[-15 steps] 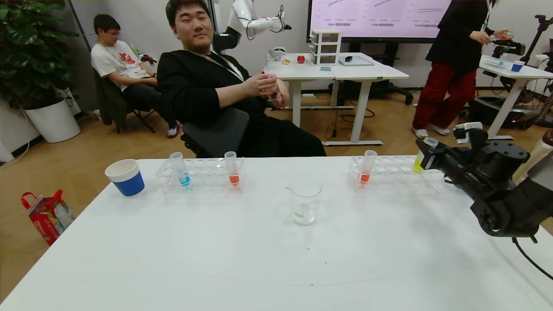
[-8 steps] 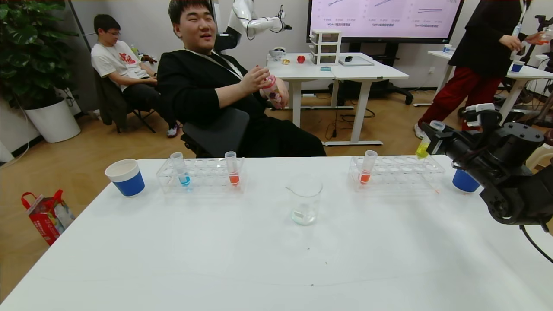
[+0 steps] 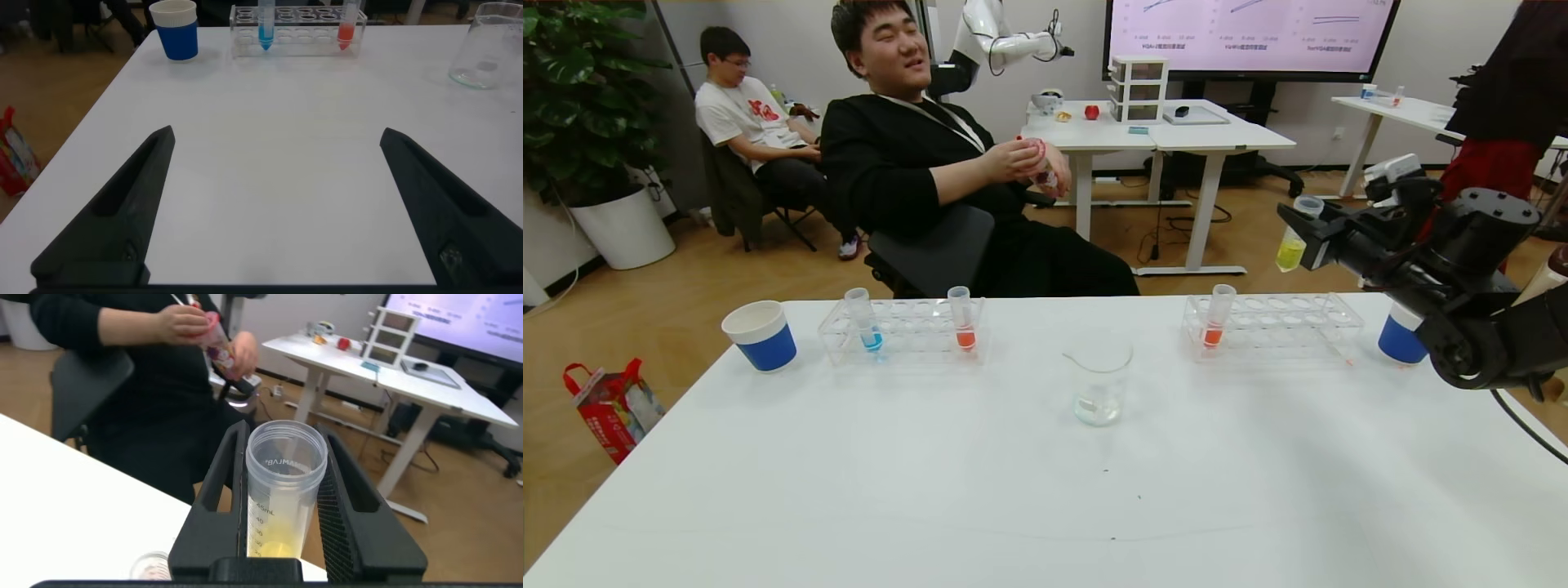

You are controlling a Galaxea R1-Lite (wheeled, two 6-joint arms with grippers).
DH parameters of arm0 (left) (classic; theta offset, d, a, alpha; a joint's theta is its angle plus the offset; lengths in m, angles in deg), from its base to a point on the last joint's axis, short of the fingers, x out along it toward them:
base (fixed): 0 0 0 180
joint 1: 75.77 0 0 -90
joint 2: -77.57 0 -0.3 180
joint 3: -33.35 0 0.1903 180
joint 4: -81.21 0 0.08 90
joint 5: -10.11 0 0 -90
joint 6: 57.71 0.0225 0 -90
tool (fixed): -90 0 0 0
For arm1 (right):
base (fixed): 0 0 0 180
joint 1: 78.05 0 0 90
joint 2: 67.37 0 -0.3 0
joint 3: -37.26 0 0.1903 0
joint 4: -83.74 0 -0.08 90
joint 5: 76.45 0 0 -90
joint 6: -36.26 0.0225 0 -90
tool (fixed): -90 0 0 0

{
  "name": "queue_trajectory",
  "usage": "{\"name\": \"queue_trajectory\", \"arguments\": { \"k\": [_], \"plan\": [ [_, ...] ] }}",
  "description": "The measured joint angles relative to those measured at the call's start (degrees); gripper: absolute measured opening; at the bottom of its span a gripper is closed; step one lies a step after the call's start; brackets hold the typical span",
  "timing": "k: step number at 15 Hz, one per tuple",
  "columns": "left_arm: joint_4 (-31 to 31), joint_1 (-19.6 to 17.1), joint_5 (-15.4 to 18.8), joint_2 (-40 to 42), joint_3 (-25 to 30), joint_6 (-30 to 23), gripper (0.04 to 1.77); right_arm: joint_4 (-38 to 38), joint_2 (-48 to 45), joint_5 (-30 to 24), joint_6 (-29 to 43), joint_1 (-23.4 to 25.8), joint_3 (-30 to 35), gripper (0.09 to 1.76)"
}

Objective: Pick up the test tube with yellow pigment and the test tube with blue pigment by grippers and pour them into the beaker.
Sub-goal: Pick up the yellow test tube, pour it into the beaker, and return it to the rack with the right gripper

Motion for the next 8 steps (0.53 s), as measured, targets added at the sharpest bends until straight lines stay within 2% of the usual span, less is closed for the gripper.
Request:
{"name": "queue_trajectory", "arguments": {
  "k": [5, 8],
  "plan": [
    [0.0, -0.02, 0.02, 0.0, 0.0, 0.0, 1.75, 0.22, -0.63, -6.03, -5.35, -8.12, -2.34, 0.5],
    [0.0, -0.02, 0.02, 0.0, 0.0, 0.0, 1.75, 0.11, -0.57, -10.73, -12.13, -11.68, -2.4, 0.5]
  ]
}}
